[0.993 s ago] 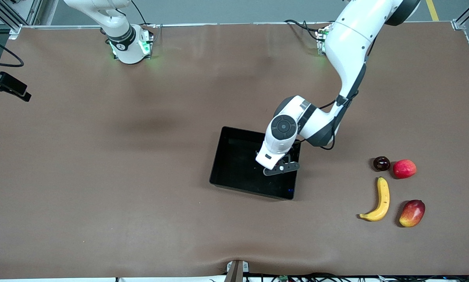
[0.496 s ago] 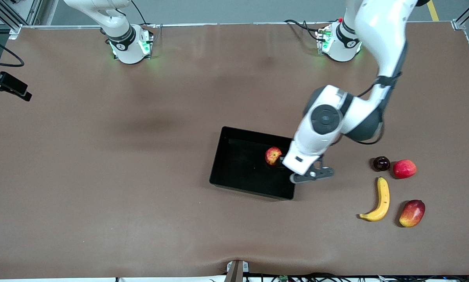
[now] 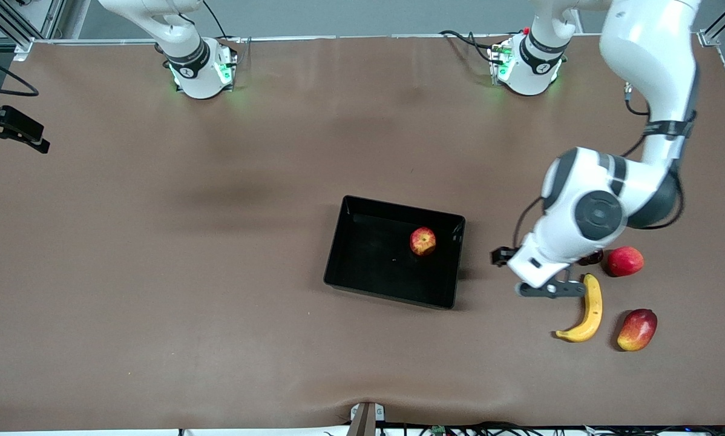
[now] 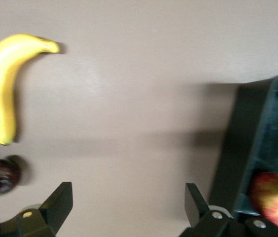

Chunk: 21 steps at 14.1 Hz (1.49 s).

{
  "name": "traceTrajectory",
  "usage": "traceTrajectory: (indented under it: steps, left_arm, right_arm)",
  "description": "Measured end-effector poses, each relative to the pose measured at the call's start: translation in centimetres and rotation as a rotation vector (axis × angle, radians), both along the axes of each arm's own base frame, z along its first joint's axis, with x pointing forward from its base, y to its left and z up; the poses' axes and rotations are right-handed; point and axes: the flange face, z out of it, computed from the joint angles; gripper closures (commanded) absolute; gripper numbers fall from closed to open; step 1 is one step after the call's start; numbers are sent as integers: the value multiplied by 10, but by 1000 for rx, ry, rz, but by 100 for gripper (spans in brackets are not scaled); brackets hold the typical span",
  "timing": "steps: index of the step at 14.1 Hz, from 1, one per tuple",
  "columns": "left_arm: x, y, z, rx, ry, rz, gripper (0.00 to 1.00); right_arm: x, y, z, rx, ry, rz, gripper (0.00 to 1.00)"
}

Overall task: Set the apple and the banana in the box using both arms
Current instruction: 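Move the left gripper back down to the banana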

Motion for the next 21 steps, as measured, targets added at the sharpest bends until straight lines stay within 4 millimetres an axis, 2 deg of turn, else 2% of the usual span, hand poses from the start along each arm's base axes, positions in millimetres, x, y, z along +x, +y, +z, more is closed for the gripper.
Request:
traceTrajectory:
  steps: [3,5,10,15,17,21]
  left_arm:
    - [18,69,-12,-14,-29,19,0]
    - [27,91,-26,-5,-72,28,0]
    - [41,112,-78,68,-141,-24,0]
    - [48,162,-121,69,-196,-22,0]
    - [48,169,-132,82,-198,-35,0]
    - [48,170,-143,113,-207,-81,0]
  right_arm:
    - [0,-1,0,0,0,1,0]
    - [0,-1,0,1,1,1,0]
    - [-1,-6,0,12,2,-11,0]
    - [-1,-13,-1,26,1,-27,0]
    - [-1,-13,-1,33,2,-27,0]
    - [-2,-12,-1,39,6,-26,0]
